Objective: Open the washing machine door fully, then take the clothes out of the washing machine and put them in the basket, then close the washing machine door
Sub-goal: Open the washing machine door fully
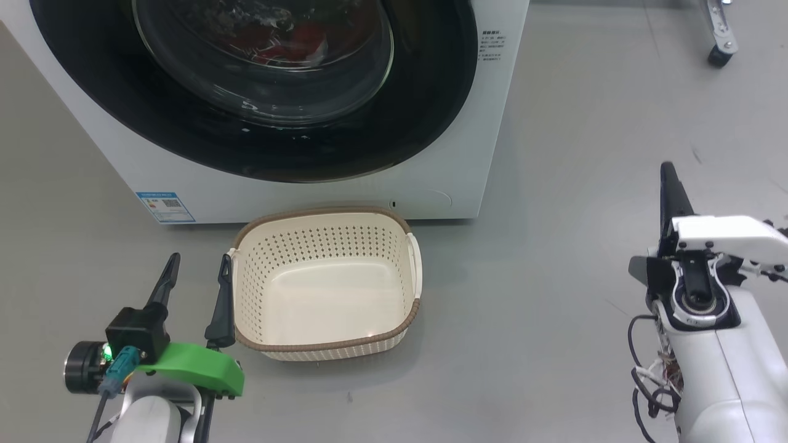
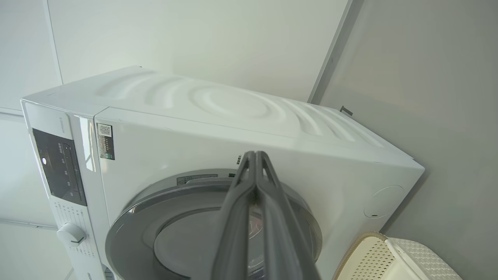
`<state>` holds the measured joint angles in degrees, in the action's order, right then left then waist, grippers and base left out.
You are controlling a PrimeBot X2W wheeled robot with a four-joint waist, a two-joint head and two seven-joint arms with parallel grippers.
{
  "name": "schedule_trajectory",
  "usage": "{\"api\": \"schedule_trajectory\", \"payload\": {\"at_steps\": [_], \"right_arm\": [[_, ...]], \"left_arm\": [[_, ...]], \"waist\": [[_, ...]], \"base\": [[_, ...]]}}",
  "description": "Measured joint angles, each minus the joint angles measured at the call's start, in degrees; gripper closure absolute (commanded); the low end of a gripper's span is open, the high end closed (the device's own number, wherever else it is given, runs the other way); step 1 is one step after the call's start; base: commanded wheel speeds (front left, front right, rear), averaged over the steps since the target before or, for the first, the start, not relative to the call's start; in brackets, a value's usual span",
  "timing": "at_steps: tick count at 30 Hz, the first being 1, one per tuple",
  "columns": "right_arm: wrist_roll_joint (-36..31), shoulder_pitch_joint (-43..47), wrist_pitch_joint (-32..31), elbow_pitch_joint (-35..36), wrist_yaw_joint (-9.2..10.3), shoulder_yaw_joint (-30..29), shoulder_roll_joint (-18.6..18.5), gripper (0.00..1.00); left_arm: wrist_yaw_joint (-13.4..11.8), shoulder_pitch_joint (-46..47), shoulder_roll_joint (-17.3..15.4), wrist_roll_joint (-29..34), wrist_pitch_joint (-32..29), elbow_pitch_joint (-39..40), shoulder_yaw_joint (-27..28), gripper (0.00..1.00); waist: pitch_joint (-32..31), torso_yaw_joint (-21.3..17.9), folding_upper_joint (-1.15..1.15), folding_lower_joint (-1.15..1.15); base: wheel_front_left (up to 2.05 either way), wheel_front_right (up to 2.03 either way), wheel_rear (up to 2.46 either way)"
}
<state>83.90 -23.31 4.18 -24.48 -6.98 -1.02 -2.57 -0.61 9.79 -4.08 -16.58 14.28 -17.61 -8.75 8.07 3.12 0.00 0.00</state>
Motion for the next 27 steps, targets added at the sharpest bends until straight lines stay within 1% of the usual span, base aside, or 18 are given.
{"api": "schedule_trajectory", "payload": {"at_steps": [5, 9, 12, 21, 24, 27], "right_arm": [[1.2, -4.1, -3.0, -0.3, 0.00, -0.3, -0.1, 1.00], [0.4, -7.7, -5.0, -1.6, 0.00, -0.6, -0.4, 1.00], [0.3, -10.0, -7.0, -2.6, 0.00, 0.0, -0.7, 1.00], [1.9, -20.4, -12.7, -4.0, 0.11, 0.9, -1.6, 1.00], [2.4, -24.1, -14.3, -4.4, 0.67, 1.1, -2.4, 1.00], [2.4, -27.5, -15.5, -4.9, 1.63, 1.2, -3.5, 1.00]], "left_arm": [[0.4, 1.1, 0.1, 0.1, 0.0, 1.2, 0.1, 0.00], [0.5, 2.3, 0.5, 0.1, 0.0, 1.7, -0.1, 0.00], [0.9, 3.4, 1.1, 0.1, 0.0, 2.6, -0.3, 0.00], [1.5, 5.9, 1.4, 0.1, 0.2, 5.4, -0.6, 0.00], [1.5, 6.8, 1.5, 0.1, 0.2, 6.1, -0.7, 0.00], [2.1, 7.9, 1.5, 0.3, 0.2, 6.8, -1.0, 0.00]], "waist": [[1.9, 0.4, 0.00, 0.00], [3.8, 1.0, 0.00, 0.00], [5.2, 1.7, 0.00, 0.00], [9.8, 4.0, 0.00, 0.01], [11.5, 4.8, 0.00, 0.01], [13.3, 5.7, 0.00, 0.01]], "base": [[0.00, 0.00, 0.00], [0.00, 0.00, 0.00], [0.00, 0.00, 0.00], [0.00, 0.00, 0.00], [0.00, 0.00, 0.00], [0.00, 0.00, 0.00]]}}
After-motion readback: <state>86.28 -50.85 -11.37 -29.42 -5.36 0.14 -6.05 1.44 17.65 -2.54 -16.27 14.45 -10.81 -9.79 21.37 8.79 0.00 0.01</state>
